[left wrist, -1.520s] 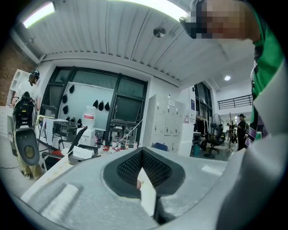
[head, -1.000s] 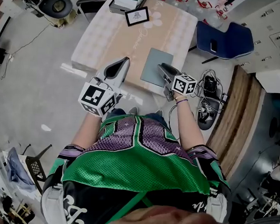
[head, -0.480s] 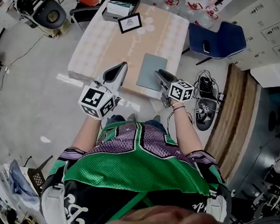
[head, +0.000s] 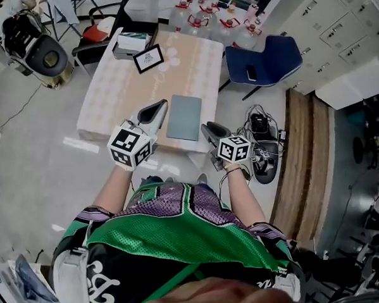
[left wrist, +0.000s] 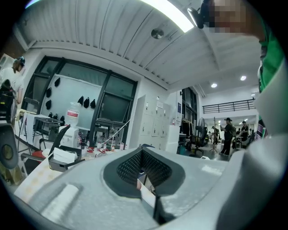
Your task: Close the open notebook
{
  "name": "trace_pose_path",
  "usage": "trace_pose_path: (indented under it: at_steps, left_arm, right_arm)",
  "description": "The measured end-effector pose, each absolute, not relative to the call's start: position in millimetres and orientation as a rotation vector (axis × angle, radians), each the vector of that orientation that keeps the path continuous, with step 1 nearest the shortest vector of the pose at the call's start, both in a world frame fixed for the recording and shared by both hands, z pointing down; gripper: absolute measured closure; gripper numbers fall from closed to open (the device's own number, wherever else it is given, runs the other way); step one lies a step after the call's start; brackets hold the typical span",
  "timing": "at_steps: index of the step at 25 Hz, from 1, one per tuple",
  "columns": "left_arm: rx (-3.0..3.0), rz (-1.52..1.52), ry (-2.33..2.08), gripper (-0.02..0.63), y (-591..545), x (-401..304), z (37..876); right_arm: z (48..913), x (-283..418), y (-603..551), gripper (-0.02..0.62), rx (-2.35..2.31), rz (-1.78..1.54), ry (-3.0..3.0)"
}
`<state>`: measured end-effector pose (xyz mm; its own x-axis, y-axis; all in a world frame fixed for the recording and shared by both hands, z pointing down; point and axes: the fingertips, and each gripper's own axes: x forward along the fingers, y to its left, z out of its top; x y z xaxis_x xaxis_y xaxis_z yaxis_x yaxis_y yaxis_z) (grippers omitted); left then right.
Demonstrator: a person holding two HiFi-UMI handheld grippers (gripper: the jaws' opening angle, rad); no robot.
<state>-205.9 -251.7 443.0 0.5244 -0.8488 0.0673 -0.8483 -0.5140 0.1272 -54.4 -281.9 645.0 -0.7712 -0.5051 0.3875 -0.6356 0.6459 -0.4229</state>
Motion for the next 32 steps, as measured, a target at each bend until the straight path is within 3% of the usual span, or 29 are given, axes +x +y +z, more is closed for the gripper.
trace_pose_path:
  at_steps: [11, 32]
  left_arm:
    - [2.678, 0.015, -1.375, 0.591, -271, -167, 438]
    - [2.668, -0.030, -1.518, 0.591, -258, -75, 394]
  right_arm:
    - [605, 10, -266, 0.477, 1.217, 0.768, -2.598]
    - [441, 121, -262, 0.477, 1.258, 0.282, -2.691]
